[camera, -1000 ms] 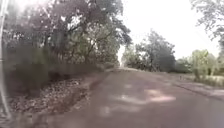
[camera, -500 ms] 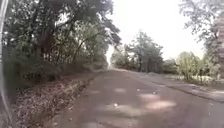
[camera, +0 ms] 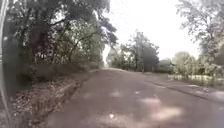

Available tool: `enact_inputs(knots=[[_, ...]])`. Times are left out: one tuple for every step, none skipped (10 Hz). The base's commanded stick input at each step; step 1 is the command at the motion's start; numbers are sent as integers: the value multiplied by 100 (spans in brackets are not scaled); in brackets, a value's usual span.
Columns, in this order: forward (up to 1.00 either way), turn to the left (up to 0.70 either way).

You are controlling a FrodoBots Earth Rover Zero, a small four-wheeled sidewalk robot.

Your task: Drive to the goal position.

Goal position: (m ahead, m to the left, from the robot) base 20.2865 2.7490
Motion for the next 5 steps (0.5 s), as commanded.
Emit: enact_inputs(knots=[[70,0],[70,0],[70,0],[70,0],[70,0]])
